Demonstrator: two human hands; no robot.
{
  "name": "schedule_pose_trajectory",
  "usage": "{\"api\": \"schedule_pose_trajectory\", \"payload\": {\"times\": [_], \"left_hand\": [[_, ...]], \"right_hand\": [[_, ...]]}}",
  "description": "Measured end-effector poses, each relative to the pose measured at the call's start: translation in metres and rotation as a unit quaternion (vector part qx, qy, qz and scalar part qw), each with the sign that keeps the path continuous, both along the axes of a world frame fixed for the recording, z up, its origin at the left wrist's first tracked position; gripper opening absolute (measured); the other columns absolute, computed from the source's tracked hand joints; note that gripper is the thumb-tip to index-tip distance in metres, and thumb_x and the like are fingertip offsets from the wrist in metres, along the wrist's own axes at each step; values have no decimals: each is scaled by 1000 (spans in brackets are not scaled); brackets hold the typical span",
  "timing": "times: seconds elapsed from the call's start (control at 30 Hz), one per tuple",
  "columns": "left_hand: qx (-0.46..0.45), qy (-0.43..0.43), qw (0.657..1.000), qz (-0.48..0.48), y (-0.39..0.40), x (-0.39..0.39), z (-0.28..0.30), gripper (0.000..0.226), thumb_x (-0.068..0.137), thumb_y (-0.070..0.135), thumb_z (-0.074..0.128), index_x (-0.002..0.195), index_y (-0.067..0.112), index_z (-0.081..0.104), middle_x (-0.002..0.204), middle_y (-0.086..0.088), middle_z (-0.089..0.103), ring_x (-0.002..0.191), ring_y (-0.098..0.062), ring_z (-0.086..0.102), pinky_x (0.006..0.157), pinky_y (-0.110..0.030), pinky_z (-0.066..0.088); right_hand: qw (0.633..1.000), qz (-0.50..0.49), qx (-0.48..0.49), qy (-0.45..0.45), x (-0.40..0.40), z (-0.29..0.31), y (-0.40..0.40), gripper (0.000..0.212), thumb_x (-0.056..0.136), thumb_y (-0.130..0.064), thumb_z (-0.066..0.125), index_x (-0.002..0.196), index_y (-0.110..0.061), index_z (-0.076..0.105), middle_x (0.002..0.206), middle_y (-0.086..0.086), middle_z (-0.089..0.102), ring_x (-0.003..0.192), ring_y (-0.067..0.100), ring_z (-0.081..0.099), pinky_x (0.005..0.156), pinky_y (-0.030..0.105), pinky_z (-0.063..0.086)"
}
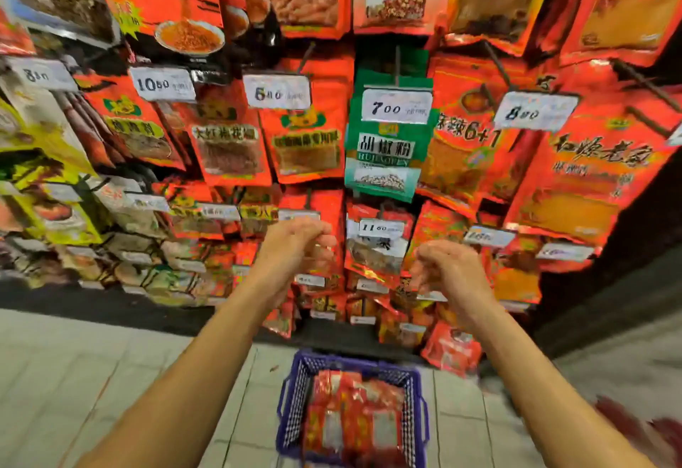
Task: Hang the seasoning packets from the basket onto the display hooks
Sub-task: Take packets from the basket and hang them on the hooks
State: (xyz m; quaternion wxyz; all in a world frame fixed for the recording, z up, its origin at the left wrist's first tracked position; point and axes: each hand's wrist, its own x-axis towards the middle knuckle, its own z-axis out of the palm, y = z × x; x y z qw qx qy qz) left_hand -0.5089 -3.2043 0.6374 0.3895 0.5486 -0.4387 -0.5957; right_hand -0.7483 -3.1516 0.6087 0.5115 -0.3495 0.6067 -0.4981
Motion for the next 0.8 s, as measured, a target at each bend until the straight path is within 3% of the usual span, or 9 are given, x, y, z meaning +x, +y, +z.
{"api": "schedule_pose_trajectory", "payload": {"times": [0.13,0.23,0.33,0.47,0.53,0.6,0.73,0.77,0.8], "left_hand": [[149,-24,988,28,36,11,-101,21,100,14,53,87,13,70,68,0,71,56,-14,61,54,-25,50],[235,-47,970,48,62,21,-172,16,100,16,55,96,9,69,74,-3,72,58,-14,62,54,-24,50],[308,-75,947,48,85,31,-246,15,97,15,57,90,10,69,78,-5,71,62,-16,65,50,-22,51],[395,-97,911,65,112,44,-355,11,94,11,60,84,12,64,85,-13,66,64,-21,58,55,-24,49],[432,-107,894,62,124,53,-412,11,96,15,61,86,13,63,88,-12,68,69,-22,63,64,-27,51],[462,-94,881,43,130,59,-467,13,100,17,57,89,11,61,87,-10,66,70,-22,61,64,-25,50],[473,-99,874,52,131,64,-564,5,99,10,55,104,8,54,88,-16,56,57,-19,52,43,-16,42],[468,-116,875,48,131,65,-585,7,99,9,55,106,9,54,90,-17,56,56,-20,52,41,-16,41],[463,-128,876,38,131,66,-606,5,99,8,54,105,9,55,90,-18,56,55,-19,53,40,-16,41]], "right_hand": [[990,-8,137,3,5,-98,27,23,96,-2,53,76,-7,64,57,13,63,42,20,59,39,22,45],[975,-14,223,16,11,-171,50,19,97,-3,52,83,-4,66,59,12,66,46,21,63,42,23,48],[951,-30,307,27,22,-251,74,17,94,-1,55,81,-5,66,57,9,66,43,20,62,42,23,49],[923,-52,376,54,39,-367,102,16,88,1,60,79,-9,67,75,16,68,63,28,65,61,36,57],[911,-57,403,64,47,-425,113,18,88,2,56,76,-9,64,67,12,68,59,25,65,61,35,59],[896,-51,434,79,52,-486,121,27,91,1,49,68,-9,58,49,4,62,43,20,59,48,28,53],[866,69,459,187,59,-599,127,42,103,-1,38,63,-10,43,44,2,59,33,13,56,39,24,44],[863,101,457,190,59,-624,127,39,104,-4,39,66,-9,46,47,-3,62,39,10,61,40,20,44],[848,156,460,212,59,-649,126,33,103,-10,43,72,-5,54,58,-4,68,55,11,67,49,20,46]]}}
